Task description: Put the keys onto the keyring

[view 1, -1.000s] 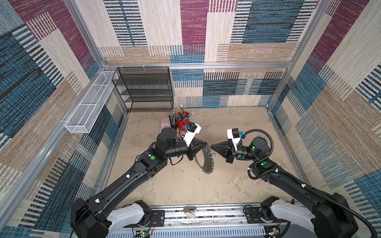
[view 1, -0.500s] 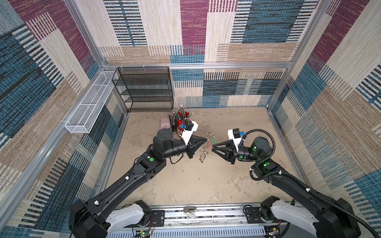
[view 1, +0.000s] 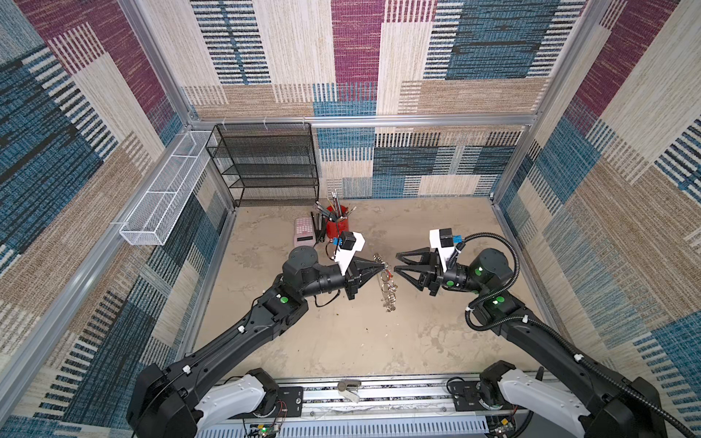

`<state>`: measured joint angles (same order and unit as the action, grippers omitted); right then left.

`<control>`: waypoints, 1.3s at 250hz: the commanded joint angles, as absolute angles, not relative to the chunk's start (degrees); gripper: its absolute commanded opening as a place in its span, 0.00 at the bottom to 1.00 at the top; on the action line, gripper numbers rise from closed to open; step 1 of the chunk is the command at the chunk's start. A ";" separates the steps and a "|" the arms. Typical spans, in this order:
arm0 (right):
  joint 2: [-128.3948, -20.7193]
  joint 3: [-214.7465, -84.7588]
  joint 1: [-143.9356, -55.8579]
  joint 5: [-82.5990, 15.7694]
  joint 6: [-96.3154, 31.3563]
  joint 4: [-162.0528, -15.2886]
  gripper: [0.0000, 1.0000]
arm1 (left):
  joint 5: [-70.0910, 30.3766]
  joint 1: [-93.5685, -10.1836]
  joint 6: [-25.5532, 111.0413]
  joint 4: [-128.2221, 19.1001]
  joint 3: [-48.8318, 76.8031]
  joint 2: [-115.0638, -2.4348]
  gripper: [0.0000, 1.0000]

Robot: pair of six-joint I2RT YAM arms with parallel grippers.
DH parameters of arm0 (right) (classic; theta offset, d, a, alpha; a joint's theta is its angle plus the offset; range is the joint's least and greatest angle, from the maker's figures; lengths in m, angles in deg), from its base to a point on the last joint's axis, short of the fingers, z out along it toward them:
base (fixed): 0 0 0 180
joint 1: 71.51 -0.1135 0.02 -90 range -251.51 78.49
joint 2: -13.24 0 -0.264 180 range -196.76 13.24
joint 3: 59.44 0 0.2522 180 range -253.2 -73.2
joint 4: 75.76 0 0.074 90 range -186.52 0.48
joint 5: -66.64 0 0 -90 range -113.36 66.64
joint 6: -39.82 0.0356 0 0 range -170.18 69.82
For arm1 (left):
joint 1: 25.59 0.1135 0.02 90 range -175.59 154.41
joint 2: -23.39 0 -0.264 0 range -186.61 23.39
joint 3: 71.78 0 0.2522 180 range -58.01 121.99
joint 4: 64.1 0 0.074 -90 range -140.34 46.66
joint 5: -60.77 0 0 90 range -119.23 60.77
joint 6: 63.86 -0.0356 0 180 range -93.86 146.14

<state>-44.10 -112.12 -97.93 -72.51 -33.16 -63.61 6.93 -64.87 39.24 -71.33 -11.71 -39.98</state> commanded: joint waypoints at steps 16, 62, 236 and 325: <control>-46.72 -114.02 -98.04 -76.48 -32.23 -61.39 0.45 | 11.06 -64.87 42.12 -83.66 -14.08 -40.15 0.00; -47.44 -113.46 -97.92 -79.04 -30.77 -59.11 0.43 | 10.81 -64.83 43.10 -88.05 -15.45 -40.81 0.00; -49.62 -112.95 -98.04 -81.08 -30.18 -56.72 0.31 | 13.49 -64.87 44.95 -91.85 -15.77 -43.46 0.00; -48.82 -111.92 -98.02 -80.75 -30.54 -56.31 0.05 | 12.43 -64.80 43.65 -89.31 -15.56 -43.93 0.00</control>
<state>-49.10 -112.23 -97.97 -81.40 -30.76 -57.86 11.48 -64.81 44.16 -87.64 -15.82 -43.89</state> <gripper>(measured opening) 0.078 0.048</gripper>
